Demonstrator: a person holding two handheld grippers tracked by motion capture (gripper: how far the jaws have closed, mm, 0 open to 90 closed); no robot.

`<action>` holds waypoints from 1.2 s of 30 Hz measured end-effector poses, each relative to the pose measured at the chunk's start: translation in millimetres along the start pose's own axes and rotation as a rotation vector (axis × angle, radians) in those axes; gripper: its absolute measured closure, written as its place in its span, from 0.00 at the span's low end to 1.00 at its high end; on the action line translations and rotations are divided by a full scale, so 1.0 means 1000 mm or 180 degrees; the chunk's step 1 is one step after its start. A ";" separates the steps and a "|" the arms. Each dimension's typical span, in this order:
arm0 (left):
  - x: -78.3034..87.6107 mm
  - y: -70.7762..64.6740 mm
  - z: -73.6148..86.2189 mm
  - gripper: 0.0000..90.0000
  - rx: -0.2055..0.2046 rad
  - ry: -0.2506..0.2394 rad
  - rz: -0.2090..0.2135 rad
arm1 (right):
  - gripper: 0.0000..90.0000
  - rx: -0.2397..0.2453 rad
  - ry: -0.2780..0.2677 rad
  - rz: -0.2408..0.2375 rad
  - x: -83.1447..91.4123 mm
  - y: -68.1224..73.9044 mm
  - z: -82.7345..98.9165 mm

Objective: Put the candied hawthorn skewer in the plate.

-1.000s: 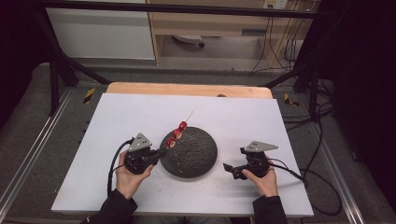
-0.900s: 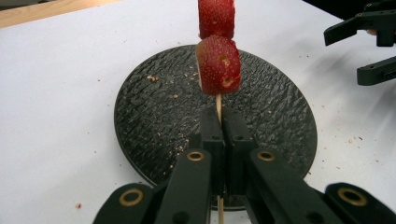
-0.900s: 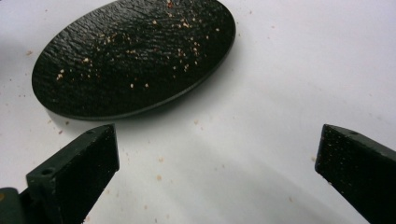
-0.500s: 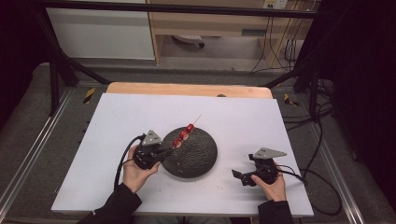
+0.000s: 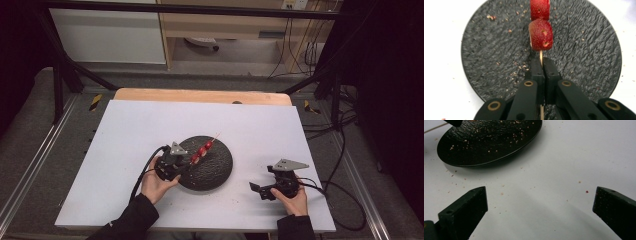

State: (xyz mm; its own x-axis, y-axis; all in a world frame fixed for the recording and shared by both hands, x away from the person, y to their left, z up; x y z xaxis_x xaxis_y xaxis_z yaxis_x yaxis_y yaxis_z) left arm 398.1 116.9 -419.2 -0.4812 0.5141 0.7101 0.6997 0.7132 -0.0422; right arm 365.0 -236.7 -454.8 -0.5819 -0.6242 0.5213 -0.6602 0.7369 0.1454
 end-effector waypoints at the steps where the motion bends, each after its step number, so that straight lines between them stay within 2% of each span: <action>1: -0.002 -0.001 0.000 0.98 0.0005 0.0033 0.0001 | 0.01 -0.0006 0.0002 -0.0004 0.000 0.000 0.000; 6: -0.009 -0.003 0.000 0.98 -0.0049 0.0184 -0.0043 | 0.01 -0.0001 -0.0005 0.0004 0.002 -0.001 0.000; 15: -0.016 -0.006 0.001 0.98 -0.0066 0.0325 -0.0102 | 0.01 -0.0023 0.0011 0.0003 0.001 -0.001 0.001; 25: -0.016 -0.006 0.001 0.96 -0.0112 0.0325 -0.0131 | 0.01 -0.0035 0.0003 0.0012 0.003 -0.001 0.001; 32: -0.003 -0.004 0.003 0.82 -0.0190 0.0190 -0.0100 | 0.01 -0.0027 0.0001 0.0016 0.003 -0.001 0.000; 36: 0.006 -0.001 0.005 0.68 -0.0289 0.0119 -0.0020 | 0.01 -0.0027 0.0004 0.0020 0.003 -0.001 0.000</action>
State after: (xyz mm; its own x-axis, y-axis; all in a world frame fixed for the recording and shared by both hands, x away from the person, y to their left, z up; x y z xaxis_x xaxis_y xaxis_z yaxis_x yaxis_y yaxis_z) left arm 391.7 121.9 -418.5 -0.4669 0.4903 0.7359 0.7425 0.6694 0.0250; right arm 363.5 -239.7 -453.5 -0.5854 -0.6192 0.5233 -0.6524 0.7430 0.1493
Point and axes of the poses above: each handheld gripper's, and its own axes: x roughly backward along the jaws, z roughly out of its underside, y roughly to its left, the point moved 1 cm from there along -x, roughly forward along the jaws, and after that the axes turned 4 degrees about -y, right-handed, at the moved point
